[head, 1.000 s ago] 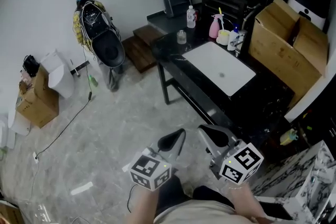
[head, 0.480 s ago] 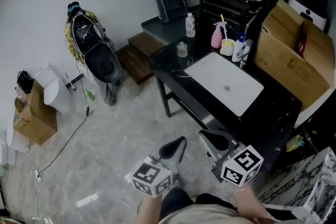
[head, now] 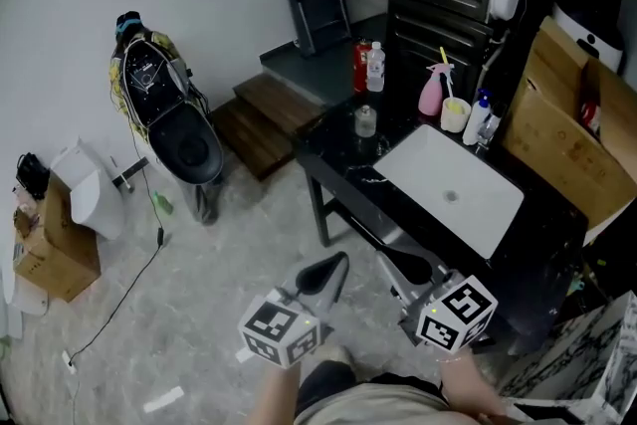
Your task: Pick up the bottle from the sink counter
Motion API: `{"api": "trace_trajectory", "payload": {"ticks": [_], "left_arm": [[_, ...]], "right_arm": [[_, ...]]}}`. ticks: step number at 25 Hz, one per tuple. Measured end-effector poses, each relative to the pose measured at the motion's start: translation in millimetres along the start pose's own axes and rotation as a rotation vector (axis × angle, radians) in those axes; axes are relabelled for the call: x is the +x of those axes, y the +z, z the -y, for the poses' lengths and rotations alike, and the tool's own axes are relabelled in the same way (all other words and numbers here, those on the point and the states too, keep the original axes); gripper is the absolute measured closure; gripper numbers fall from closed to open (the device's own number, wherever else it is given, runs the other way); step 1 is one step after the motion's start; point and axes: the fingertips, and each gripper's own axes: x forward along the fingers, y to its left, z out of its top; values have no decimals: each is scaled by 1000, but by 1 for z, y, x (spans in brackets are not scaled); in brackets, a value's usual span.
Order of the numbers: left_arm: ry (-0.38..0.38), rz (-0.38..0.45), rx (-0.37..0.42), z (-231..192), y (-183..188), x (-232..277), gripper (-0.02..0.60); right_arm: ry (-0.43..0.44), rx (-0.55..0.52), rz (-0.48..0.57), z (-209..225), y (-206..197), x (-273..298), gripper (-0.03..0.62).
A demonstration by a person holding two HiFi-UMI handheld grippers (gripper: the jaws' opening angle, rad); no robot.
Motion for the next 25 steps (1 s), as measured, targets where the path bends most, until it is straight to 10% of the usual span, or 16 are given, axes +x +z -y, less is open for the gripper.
{"api": "trace_trajectory", "payload": {"ticks": [25], "left_arm": [[10, -18, -32, -157, -9, 41, 578]], "right_arm": [[53, -59, -99, 58, -3, 178, 591]]}}
